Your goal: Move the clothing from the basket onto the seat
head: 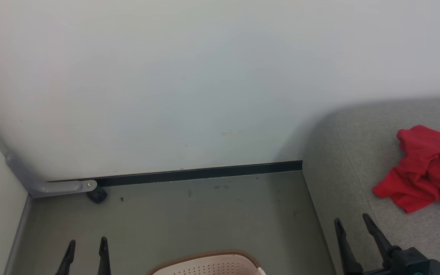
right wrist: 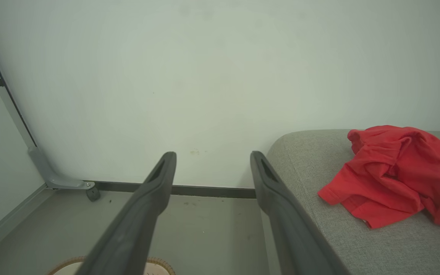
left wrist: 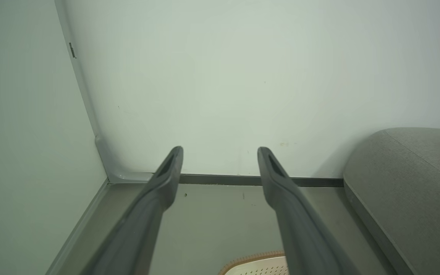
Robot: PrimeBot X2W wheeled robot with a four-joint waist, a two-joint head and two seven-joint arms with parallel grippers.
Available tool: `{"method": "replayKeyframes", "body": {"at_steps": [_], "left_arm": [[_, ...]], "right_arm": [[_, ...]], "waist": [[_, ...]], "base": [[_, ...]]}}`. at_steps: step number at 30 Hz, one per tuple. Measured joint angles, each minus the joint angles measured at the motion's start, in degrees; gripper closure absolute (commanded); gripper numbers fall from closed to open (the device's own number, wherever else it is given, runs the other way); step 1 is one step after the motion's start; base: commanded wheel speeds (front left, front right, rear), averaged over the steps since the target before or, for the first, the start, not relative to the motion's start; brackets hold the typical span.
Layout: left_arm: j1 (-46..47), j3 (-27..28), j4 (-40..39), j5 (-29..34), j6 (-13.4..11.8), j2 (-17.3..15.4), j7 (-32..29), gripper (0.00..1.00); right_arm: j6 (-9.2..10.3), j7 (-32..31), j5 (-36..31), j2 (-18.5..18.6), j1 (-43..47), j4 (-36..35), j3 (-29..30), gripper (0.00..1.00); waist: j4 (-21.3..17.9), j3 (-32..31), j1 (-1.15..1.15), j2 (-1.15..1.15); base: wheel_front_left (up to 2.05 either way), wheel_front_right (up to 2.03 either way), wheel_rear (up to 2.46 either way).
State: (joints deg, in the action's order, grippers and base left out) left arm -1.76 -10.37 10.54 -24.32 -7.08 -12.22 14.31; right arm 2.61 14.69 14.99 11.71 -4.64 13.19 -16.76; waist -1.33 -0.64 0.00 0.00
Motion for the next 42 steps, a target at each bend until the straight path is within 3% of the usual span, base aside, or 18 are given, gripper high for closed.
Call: {"method": "replayKeyframes", "body": {"at_steps": [24, 35, 42], "left_arm": [[-0.53, 1.99, -3.50, 3.34, -0.01, 1.80, 0.00, 0.00], [4.00, -0.34, -3.85, 5.67, 0.04, 0.79, -1.26, 0.00], [9.71, -3.88, -2.02, 7.76, 1.71, 0.64, -3.67, 0.00]], "right_arm": [[0.49, 0.00, -0.38, -0.16, 0.76, -3.87, 0.80, 0.00], [0.42, 0.00, -0.62, 0.44, -3.71, -7.50, 1.98, 0.00], [0.41, 0.01, -0.73, 1.15, -8.34, -9.28, 3.38, 0.00]], "waist": [[-0.35, 2.63, 0.00, 0.00], [-0.59, 8.53, 0.00, 0.01], [-1.30, 13.85, 0.01, 0.01]], "base": [[0.00, 0.00, 0.00], [0.00, 0.00, 0.00], [0.00, 0.00, 0.00]]}}
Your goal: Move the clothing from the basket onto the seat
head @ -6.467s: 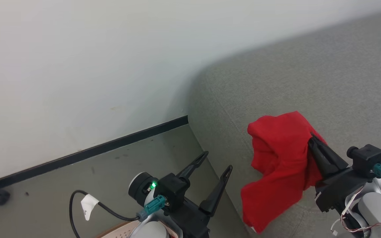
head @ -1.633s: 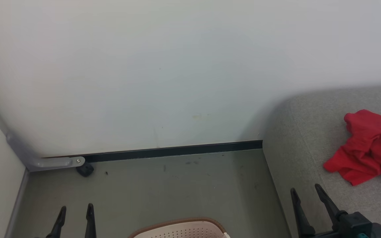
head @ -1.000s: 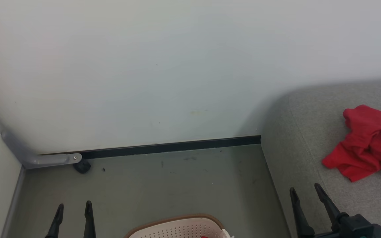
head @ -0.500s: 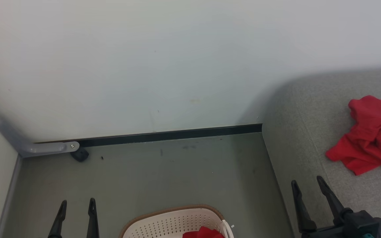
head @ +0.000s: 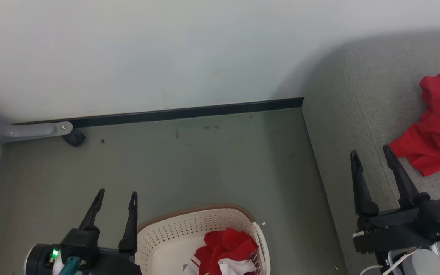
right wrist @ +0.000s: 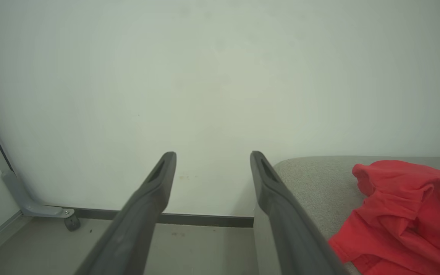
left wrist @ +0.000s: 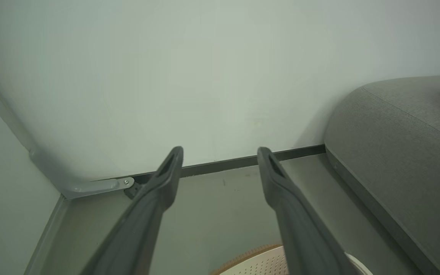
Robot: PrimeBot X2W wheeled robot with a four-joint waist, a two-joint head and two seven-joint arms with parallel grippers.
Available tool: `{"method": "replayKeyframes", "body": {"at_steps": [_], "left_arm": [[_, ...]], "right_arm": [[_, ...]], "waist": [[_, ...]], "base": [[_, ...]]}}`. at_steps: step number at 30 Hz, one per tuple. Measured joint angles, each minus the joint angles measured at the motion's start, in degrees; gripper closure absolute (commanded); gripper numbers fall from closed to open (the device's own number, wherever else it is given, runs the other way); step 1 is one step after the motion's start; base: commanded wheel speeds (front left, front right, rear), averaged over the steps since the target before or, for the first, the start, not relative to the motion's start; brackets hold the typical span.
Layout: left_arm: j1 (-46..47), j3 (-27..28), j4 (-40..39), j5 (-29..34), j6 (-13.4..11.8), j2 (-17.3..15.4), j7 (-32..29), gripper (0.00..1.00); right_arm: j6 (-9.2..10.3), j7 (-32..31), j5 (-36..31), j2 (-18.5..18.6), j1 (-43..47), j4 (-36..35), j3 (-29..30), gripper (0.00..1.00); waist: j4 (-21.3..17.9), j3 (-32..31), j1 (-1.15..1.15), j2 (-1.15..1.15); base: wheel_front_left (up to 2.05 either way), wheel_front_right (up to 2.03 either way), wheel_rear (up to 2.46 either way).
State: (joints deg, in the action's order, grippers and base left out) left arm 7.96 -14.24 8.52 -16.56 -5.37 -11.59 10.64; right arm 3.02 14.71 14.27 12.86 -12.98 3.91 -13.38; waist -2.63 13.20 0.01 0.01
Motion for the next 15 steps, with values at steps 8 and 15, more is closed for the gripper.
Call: {"method": "replayKeyframes", "body": {"at_steps": [8, 15], "left_arm": [[5.75, -4.15, 3.30, 2.27, 3.16, -0.13, -2.60, 0.00], [10.45, -8.04, 6.49, 4.23, 5.97, -0.32, -5.09, 0.00]], "right_arm": [[0.00, 0.00, -0.14, -0.04, -4.99, -1.76, 1.11, 0.00], [0.00, 0.00, -0.14, 0.36, -10.14, -3.25, 3.05, 0.00]], "waist": [[-1.26, 6.53, 0.00, 0.00], [-2.51, 12.42, 0.00, 0.00]], "base": [[0.00, 0.00, 0.00], [0.00, 0.00, 0.00]]}}
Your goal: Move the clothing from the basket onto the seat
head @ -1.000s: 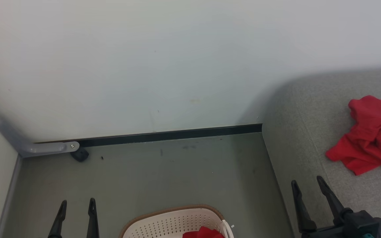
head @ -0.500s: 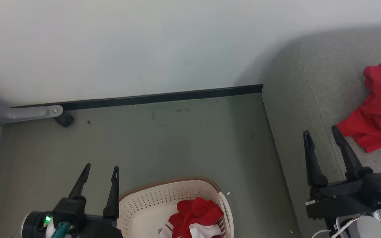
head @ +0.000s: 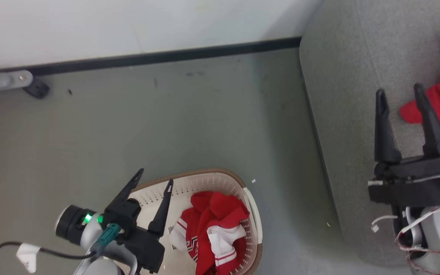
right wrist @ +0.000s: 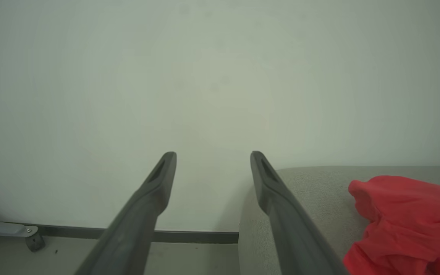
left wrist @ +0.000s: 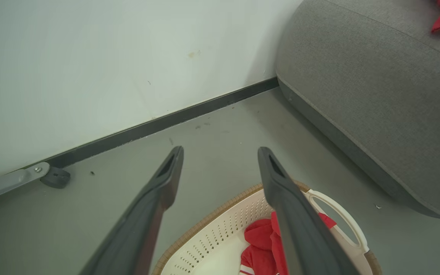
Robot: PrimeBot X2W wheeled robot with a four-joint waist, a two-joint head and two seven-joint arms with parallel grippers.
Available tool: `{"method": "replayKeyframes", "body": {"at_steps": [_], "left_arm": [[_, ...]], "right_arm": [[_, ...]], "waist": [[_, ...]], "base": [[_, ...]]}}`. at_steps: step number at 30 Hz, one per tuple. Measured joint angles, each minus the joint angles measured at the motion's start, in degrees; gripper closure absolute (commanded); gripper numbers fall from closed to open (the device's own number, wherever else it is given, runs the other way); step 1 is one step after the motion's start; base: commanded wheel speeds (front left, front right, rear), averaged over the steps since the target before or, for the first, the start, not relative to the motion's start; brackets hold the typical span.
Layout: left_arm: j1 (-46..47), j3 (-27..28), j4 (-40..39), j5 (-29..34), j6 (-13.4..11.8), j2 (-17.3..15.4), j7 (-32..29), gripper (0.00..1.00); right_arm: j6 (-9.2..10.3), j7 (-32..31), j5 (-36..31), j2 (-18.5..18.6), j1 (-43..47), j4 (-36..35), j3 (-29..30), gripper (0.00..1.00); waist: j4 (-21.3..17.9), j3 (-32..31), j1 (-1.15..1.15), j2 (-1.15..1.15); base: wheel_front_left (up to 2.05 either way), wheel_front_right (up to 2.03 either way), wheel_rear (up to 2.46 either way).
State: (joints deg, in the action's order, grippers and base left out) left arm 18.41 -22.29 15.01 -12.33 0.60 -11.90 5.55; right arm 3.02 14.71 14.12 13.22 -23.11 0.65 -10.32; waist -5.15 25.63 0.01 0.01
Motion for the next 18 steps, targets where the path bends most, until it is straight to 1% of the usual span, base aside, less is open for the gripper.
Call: {"method": "replayKeyframes", "body": {"at_steps": [5, 8, 13, 15, 18], "left_arm": [[3.41, -2.22, 2.45, 1.75, 2.01, 0.44, -1.25, 0.00], [4.75, -3.48, 4.03, 1.98, 3.01, 1.10, -1.97, 0.00], [6.20, -5.98, 6.64, 2.77, 4.03, 1.38, -3.02, 0.00], [6.53, -6.65, 7.43, 2.79, 4.57, 1.58, -3.38, 0.00], [7.84, -8.20, 8.68, 2.98, 5.04, 2.33, -3.53, 0.00]], "right_arm": [[-0.02, 0.01, 0.01, 0.47, -3.91, -0.56, 1.15, 0.00], [-0.51, 0.01, 0.01, 0.65, -6.16, -0.49, 1.79, 0.00], [-0.62, 0.01, 0.00, 1.02, -9.49, -0.45, 2.21, 0.00], [-1.05, 0.01, -0.02, 1.10, -10.63, -0.42, 2.24, 0.00], [-1.12, 0.01, -0.03, 1.10, -12.12, -0.40, 2.26, 0.00]], "waist": [[-0.81, 4.24, 0.00, 0.00], [-1.24, 6.64, 0.00, 0.00], [-1.85, 10.16, 0.00, 0.01], [-2.05, 11.39, 0.00, 0.00], [-2.33, 13.08, 0.00, 0.01]], "base": [[0.00, 0.00, 0.00], [0.00, 0.00, 0.00], [0.00, 0.00, 0.00], [0.00, 0.00, 0.00], [0.00, 0.00, 0.00]]}}
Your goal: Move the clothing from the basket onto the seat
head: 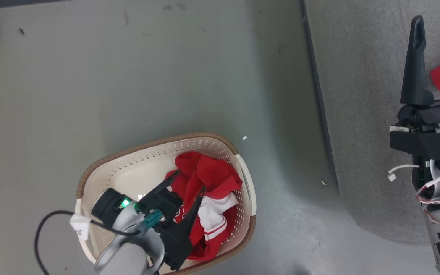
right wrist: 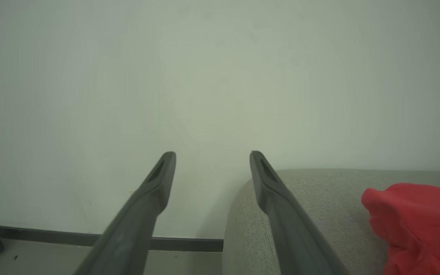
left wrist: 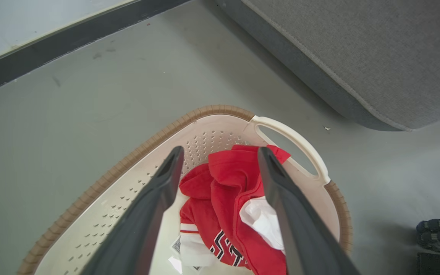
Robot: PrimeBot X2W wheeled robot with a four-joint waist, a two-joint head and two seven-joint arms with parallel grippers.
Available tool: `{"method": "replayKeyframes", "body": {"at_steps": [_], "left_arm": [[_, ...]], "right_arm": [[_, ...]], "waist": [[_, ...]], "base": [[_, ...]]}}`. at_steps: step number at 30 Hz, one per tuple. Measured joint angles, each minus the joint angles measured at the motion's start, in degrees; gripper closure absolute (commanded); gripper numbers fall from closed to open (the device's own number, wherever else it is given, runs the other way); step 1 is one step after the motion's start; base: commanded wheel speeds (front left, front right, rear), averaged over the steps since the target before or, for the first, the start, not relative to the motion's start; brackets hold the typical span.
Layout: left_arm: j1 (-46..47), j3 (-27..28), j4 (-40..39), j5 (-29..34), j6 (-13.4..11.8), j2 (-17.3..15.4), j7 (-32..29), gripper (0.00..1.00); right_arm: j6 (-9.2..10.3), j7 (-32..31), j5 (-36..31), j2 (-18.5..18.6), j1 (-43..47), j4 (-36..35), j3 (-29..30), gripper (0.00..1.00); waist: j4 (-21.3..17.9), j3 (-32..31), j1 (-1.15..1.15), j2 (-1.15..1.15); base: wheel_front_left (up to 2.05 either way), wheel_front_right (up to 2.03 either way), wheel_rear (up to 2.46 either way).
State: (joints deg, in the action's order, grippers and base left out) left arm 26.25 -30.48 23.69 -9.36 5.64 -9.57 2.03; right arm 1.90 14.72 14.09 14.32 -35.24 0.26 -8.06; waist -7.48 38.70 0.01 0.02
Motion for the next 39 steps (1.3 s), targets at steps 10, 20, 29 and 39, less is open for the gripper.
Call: {"method": "replayKeyframes", "body": {"at_steps": [10, 20, 29, 39], "left_arm": [[3.94, -5.03, 4.25, 2.22, 1.00, 0.83, -1.34, 0.00], [8.65, -7.62, 8.32, 2.92, 1.44, 0.56, -1.92, 0.00], [10.32, -9.45, 11.13, 2.93, 1.49, 0.31, -1.90, 0.00], [13.84, -11.07, 15.61, 2.93, 1.51, -0.35, -1.92, 0.00]], "right_arm": [[-0.92, 0.00, -0.01, -1.37, -3.28, 0.41, -0.62, 0.00], [-1.48, 0.01, 0.00, -2.60, -5.57, 0.76, -0.44, 0.00], [-1.90, 0.01, -0.01, -3.33, -5.94, 1.67, -0.09, 0.00], [-2.43, 0.01, -0.02, -4.94, -6.55, 2.09, 0.10, 0.00]], "waist": [[-1.27, 4.68, 0.00, -0.01], [-3.88, 8.27, 0.00, -0.01], [-5.82, 10.40, 0.00, -0.01], [-7.83, 12.20, -0.01, -0.02]], "base": [[0.00, 0.00, 0.00], [0.00, 0.00, 0.00], [0.00, 0.00, 0.00], [0.00, 0.00, 0.00]]}}
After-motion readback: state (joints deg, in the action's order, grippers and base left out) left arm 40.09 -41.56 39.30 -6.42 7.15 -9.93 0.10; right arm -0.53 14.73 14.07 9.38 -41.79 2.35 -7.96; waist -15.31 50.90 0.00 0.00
